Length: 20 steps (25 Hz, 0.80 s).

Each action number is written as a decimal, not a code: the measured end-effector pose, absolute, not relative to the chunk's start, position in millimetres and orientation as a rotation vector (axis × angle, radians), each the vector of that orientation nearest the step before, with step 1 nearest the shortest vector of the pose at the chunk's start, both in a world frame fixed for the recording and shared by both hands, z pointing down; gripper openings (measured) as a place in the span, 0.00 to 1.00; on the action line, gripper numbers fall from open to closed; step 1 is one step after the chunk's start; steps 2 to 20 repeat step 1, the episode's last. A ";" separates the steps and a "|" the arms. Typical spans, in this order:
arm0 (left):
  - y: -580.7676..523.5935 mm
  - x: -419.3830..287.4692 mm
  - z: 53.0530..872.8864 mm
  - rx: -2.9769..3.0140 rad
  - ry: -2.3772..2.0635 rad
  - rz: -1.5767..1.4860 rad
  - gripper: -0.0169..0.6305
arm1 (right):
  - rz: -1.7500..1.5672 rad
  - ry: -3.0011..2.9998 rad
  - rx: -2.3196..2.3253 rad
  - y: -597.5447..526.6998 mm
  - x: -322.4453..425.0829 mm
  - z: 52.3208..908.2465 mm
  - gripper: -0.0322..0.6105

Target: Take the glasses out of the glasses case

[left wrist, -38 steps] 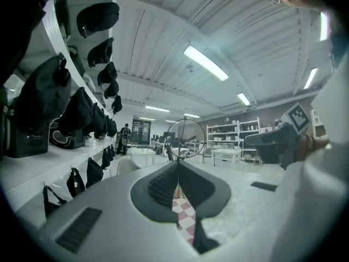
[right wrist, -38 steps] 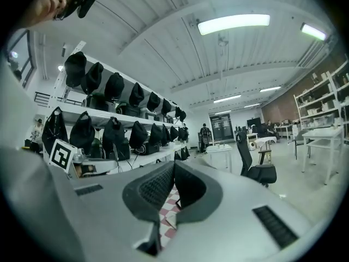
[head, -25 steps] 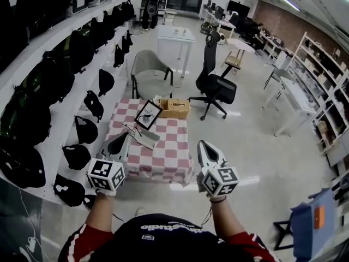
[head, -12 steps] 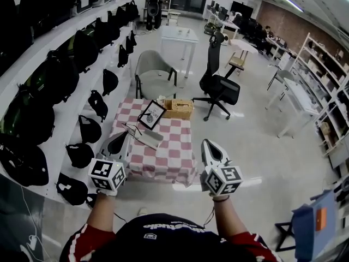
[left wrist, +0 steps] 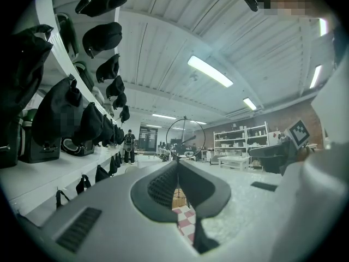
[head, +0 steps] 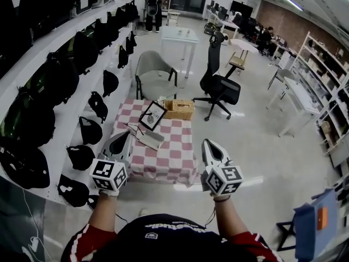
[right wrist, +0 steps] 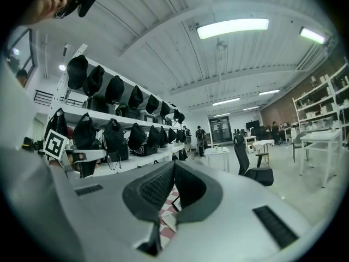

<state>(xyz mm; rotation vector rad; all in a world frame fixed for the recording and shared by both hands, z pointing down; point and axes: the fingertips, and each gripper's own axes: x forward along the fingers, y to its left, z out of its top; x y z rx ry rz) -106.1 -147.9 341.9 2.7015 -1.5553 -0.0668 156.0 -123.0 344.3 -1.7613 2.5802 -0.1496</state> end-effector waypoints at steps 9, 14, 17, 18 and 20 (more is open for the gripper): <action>-148.6 -106.1 342.4 2.701 -1.555 -0.070 0.04 | -0.150 2.580 -1.762 -123.7 156.3 344.8 0.04; -148.6 -106.1 342.4 2.701 -1.555 -0.070 0.04 | -0.150 2.580 -1.762 -123.7 156.3 344.8 0.04; -148.6 -106.1 342.4 2.701 -1.555 -0.070 0.04 | -0.150 2.580 -1.762 -123.7 156.3 344.8 0.04; -148.6 -106.1 342.4 2.701 -1.555 -0.070 0.04 | -0.150 2.580 -1.762 -123.7 156.3 344.8 0.04; -148.6 -106.1 342.4 2.701 -1.555 -0.070 0.04 | -0.150 2.580 -1.762 -123.7 156.3 344.8 0.04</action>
